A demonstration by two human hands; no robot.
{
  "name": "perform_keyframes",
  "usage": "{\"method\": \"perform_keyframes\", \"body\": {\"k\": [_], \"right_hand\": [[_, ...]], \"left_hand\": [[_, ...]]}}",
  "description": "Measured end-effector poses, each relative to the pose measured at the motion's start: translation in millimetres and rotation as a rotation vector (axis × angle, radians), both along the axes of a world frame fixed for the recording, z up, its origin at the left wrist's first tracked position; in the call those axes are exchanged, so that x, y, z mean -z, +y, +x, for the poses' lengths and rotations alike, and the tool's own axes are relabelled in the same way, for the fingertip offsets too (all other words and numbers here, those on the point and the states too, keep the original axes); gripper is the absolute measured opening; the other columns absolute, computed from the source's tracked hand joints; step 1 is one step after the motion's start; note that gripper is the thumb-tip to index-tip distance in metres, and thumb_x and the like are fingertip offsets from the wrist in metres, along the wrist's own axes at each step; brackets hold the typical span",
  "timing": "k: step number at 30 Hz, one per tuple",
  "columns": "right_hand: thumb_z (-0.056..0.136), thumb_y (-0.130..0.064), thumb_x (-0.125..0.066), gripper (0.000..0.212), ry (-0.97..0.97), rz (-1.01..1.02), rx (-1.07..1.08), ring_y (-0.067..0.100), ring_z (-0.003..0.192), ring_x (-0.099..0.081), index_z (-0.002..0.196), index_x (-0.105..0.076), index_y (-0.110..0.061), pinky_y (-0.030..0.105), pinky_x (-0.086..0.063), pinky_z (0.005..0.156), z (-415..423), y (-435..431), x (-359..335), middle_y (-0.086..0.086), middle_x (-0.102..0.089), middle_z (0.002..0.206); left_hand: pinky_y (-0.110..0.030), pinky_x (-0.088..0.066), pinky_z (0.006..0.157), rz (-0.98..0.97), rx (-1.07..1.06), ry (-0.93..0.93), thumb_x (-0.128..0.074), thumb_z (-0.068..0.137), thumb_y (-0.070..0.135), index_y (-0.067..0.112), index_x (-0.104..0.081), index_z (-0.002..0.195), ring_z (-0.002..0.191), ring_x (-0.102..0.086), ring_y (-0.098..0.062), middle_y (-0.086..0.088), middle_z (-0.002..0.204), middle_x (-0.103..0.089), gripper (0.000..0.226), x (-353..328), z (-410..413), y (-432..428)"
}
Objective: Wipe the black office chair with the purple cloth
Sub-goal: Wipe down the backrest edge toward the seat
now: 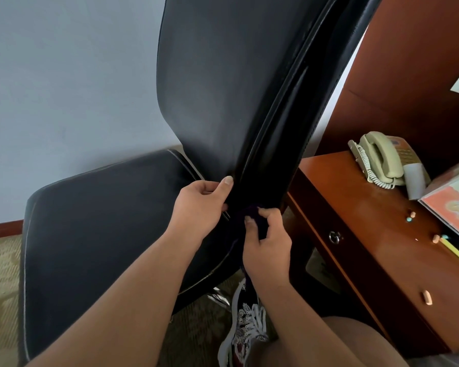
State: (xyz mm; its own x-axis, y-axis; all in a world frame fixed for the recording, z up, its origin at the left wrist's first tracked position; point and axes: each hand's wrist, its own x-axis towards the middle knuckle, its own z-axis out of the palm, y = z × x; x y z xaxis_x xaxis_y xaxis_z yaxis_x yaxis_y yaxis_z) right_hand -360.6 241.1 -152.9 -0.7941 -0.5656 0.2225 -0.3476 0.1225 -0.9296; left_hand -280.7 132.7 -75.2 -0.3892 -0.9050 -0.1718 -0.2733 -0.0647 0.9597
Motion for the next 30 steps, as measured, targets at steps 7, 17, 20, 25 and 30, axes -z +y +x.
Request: {"method": "perform_keyframes", "body": {"k": [7,17,20,25,30], "right_hand": [[0.099,-0.029,-0.061,0.016,-0.054,0.005,-0.014,0.001,0.082,-0.067,0.098,-0.054,-0.043,0.036,-0.061,0.07,-1,7,-19,-0.017,-0.067,0.09],[0.098,-0.035,-0.055,0.013,0.018,0.025,0.008,0.011,0.086,-0.069,0.102,-0.048,-0.044,0.044,-0.06,0.07,1,-2,-22,-0.011,-0.067,0.096],[0.1,-0.035,-0.053,0.015,0.0,0.161,0.048,0.012,0.077,-0.068,0.098,-0.042,-0.044,0.046,-0.059,0.064,-1,1,-13,-0.01,-0.067,0.089],[0.1,-0.034,-0.055,0.013,-0.012,0.154,0.045,0.011,0.079,-0.067,0.103,-0.045,-0.042,0.045,-0.06,0.066,-3,1,-21,-0.011,-0.066,0.091],[0.1,-0.032,-0.056,0.016,0.161,-0.031,0.055,0.005,0.096,-0.062,0.115,-0.051,-0.037,0.035,-0.056,0.079,-4,1,-46,-0.014,-0.062,0.105]], "left_hand": [[-0.037,-0.06,0.086,0.033,-0.014,0.023,-0.067,0.087,0.058,0.028,-0.068,0.099,0.085,-0.073,-0.006,0.01,0.089,-0.075,0.032,-1,-3,2],[-0.037,-0.062,0.081,0.033,-0.019,0.033,-0.068,0.087,0.056,0.026,-0.068,0.097,0.08,-0.074,-0.008,0.008,0.088,-0.075,0.032,1,-4,2],[-0.037,-0.061,0.083,0.015,-0.019,0.009,-0.066,0.088,0.057,0.027,-0.067,0.098,0.081,-0.073,-0.005,0.01,0.089,-0.075,0.031,0,-4,2],[-0.035,-0.062,0.074,-0.046,-0.034,-0.035,-0.064,0.088,0.059,0.027,-0.065,0.095,0.078,-0.074,-0.012,0.006,0.084,-0.075,0.033,-1,-6,2],[-0.033,-0.061,0.069,-0.076,-0.021,-0.077,-0.063,0.087,0.062,0.026,-0.065,0.096,0.077,-0.074,-0.011,0.006,0.085,-0.074,0.037,-1,-5,0]]}}
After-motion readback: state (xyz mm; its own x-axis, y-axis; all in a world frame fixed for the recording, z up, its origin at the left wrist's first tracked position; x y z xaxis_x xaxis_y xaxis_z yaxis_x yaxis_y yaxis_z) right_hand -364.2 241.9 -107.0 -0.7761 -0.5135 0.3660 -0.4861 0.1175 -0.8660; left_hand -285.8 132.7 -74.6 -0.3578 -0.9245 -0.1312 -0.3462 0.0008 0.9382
